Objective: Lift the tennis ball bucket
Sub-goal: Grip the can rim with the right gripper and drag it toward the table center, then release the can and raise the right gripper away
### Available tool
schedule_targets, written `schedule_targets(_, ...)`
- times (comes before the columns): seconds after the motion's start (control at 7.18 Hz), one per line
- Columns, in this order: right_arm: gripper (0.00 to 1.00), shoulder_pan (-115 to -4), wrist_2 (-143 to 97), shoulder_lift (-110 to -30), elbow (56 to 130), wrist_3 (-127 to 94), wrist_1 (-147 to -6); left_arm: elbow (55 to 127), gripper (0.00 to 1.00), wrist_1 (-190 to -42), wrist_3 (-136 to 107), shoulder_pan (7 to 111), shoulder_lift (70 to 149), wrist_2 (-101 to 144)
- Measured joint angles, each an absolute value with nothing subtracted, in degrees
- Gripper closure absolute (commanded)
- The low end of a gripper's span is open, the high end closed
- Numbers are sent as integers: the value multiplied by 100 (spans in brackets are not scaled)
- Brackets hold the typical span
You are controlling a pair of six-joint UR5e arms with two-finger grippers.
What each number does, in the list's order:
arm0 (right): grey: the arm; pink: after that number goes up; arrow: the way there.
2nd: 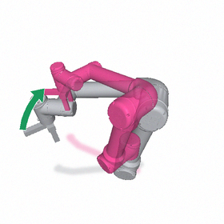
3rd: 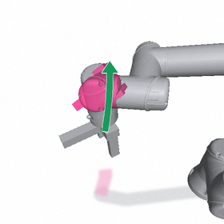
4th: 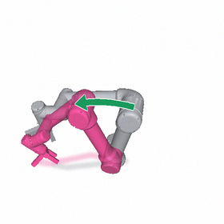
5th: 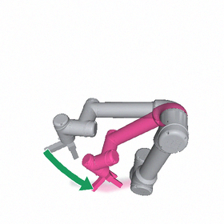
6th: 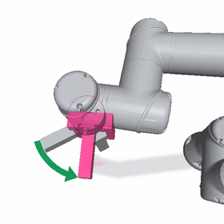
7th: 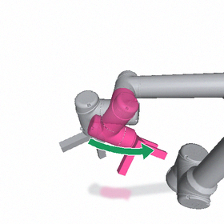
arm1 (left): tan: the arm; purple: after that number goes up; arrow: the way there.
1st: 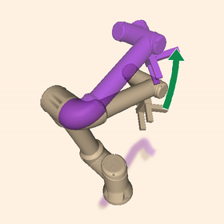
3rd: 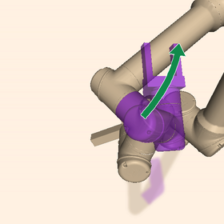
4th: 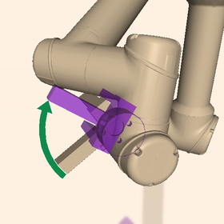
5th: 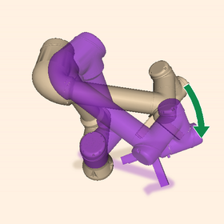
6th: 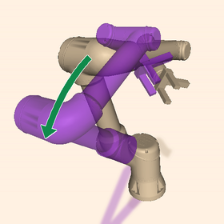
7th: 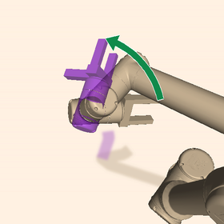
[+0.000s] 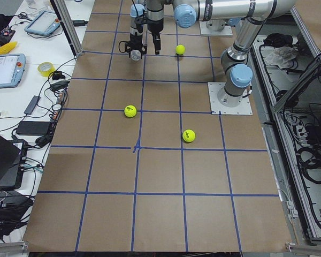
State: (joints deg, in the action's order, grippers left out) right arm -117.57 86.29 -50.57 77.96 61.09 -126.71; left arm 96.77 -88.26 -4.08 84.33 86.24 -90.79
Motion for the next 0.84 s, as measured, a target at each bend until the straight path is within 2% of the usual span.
schedule_targets(0.14, 0, -11802, 8590, -4994, 7771, 6024, -12700, 9676, 0, -8828, -407, 8431, 8635, -9100)
schedule_targets(0.56, 0, -11806, 8483, -5008, 7699, 5951, -12911, 9625, 0, -8767, -440, 8429, 8672, -9096)
schedule_targets(0.84, 0, -11543, 8375, -5325, 7479, 5839, -12493, 9593, 0, -8751, -458, 8426, 8681, -9091)
